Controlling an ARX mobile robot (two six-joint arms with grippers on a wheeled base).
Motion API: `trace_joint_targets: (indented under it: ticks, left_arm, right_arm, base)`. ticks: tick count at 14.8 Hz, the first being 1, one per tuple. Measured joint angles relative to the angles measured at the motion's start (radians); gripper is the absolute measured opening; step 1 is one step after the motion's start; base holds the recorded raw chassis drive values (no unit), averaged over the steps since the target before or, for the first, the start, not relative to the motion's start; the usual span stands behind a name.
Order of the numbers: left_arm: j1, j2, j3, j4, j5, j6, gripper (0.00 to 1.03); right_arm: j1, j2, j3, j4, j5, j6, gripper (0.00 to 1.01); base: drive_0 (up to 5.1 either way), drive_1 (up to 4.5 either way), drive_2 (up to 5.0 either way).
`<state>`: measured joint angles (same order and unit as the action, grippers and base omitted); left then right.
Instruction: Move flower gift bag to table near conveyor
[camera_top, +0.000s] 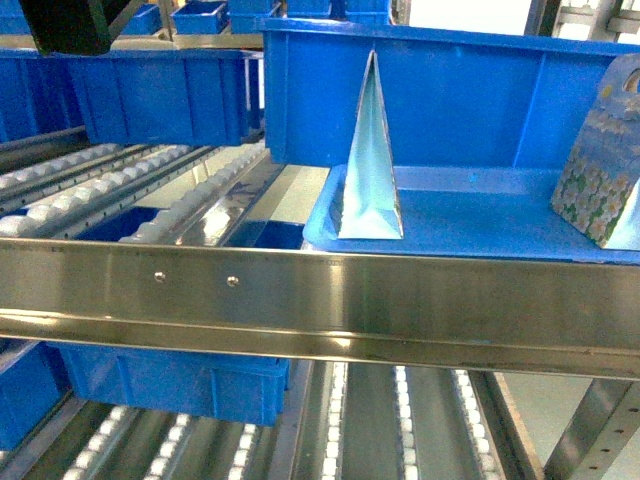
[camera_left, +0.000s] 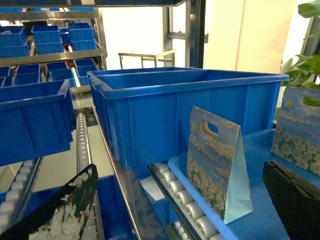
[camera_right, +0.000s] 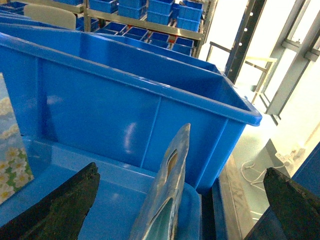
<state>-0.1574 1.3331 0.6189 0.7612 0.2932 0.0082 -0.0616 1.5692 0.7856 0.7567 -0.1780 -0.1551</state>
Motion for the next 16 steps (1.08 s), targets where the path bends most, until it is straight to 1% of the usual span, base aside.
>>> trace_joint_targets:
  ticks: [1,4,5,7,8,13,16]
  left_arm:
    - [0.000,0.000,0.000,0.000,0.002,0.000,0.98]
    - [0.000,0.000,0.000,0.000,0.002,0.000,0.98]
    - [0.000,0.000,0.000,0.000,0.002,0.000,0.98]
    - [0.000,0.000,0.000,-0.001,0.002,0.000,0.98]
    - [0.000,0.000,0.000,0.000,0.002,0.000,0.98]
    - [0.000,0.000,0.000,0.000,0.002,0.000,0.98]
    - [0.000,0.000,0.000,0.000,0.002,0.000,0.98]
  right_arm:
    - [-0.001,0.011,0.009,-0.004,-0.006,0.000,0.98]
    - [-0.018,0.065,0.063,-0.053,-0.058,0.002,0.98]
    - [-0.018,0.081,0.073,-0.044,-0.064,0.003,0.98]
    - [-0.026,0.129,0.101,-0.022,-0.056,0.004,0.98]
    - [-0.041,0.171,0.116,-0.022,-0.050,0.008,0.98]
    - [-0.052,0.245,0.158,0.004,-0.054,0.009,0.98]
    - [-0.071,0.277,0.184,0.040,-0.058,0.029,0.98]
  base:
    - [0.0,0.00,0.0]
    - [0.0,0.00,0.0]
    - [0.0,0.00,0.0]
    - [0.0,0.00,0.0]
    - [0.0,0.00,0.0]
    - [0.0,0.00,0.0]
    - [0.0,0.00,0.0]
